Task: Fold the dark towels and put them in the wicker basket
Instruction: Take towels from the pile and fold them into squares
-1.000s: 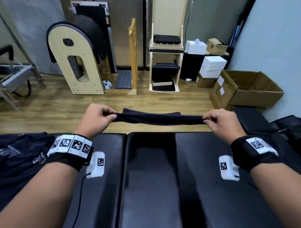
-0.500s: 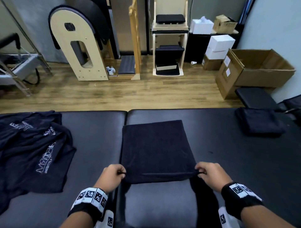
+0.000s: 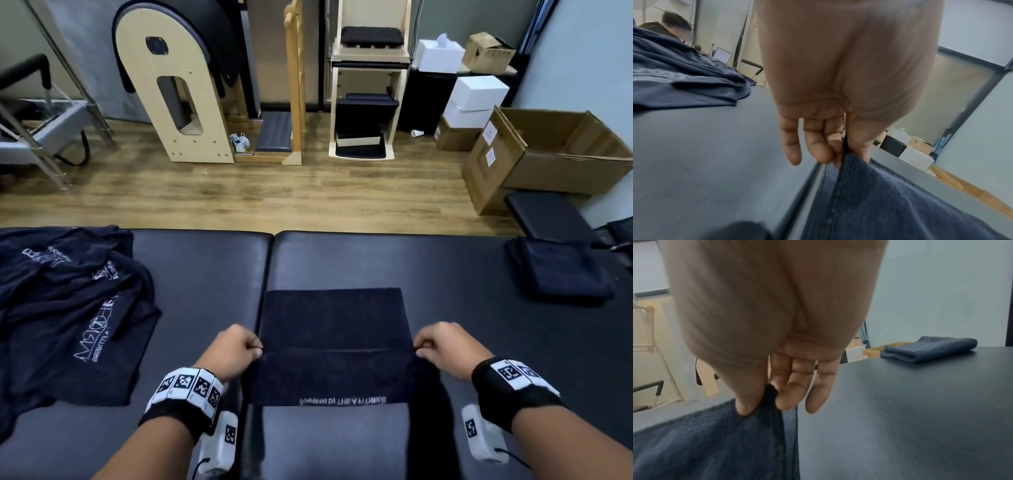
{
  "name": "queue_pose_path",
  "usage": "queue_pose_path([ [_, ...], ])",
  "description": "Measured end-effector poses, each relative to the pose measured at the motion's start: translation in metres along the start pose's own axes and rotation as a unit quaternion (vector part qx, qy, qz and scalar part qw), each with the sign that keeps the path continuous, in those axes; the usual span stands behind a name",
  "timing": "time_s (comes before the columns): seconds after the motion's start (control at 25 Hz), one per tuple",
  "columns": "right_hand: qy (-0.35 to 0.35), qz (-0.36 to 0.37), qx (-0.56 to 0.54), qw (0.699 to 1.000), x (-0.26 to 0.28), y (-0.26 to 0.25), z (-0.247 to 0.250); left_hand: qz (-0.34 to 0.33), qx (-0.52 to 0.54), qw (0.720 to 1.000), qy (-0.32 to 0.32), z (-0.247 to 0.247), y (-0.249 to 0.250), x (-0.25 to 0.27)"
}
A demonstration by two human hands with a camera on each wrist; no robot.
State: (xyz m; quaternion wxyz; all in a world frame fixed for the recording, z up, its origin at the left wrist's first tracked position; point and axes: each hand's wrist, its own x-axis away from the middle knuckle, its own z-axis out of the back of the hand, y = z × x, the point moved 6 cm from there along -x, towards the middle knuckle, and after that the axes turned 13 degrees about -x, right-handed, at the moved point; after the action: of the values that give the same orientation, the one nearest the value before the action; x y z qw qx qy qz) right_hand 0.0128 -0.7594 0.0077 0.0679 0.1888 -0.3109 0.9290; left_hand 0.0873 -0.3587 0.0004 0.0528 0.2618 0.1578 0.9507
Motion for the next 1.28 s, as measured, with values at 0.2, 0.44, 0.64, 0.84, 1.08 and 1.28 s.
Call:
queue_pose_path([
  [0.2, 0.087, -0.011, 0.003, 0.996, -0.051, -0.010, 0.028, 0.007, 0.014, 0.999, 0.051, 0.037, 0.016, -0.055],
  [0.44, 0.111, -0.055, -0.004, 0.992, -0.109, -0.009, 0.036, 0.009, 0.011, 0.998, 0.065, 0.049, 0.024, -0.119],
  [0.64, 0.137, -0.043, -0.009, 0.990, -0.124, -0.011, 0.021, -0.042, -0.100, 0.994, 0.026, 0.033, 0.034, -0.142],
  [0.84, -0.002, -0.021, 0.012, 1.000, -0.105, -0.019, -0.036, -0.112, -0.215, 0.970, 0.026, 0.015, 0.050, -0.146],
  [1.08, 0.027, -0.023, 0.071, 0.997, -0.086, -0.023, -0.054, -0.036, -0.210, 0.977, -0.002, 0.008, 0.037, -0.121],
  [1.28, 0.049, 0.006, 0.069, 0.996, -0.064, -0.044, -0.070, -0.018, -0.163, 0.986, -0.037, -0.028, 0.030, -0.069],
])
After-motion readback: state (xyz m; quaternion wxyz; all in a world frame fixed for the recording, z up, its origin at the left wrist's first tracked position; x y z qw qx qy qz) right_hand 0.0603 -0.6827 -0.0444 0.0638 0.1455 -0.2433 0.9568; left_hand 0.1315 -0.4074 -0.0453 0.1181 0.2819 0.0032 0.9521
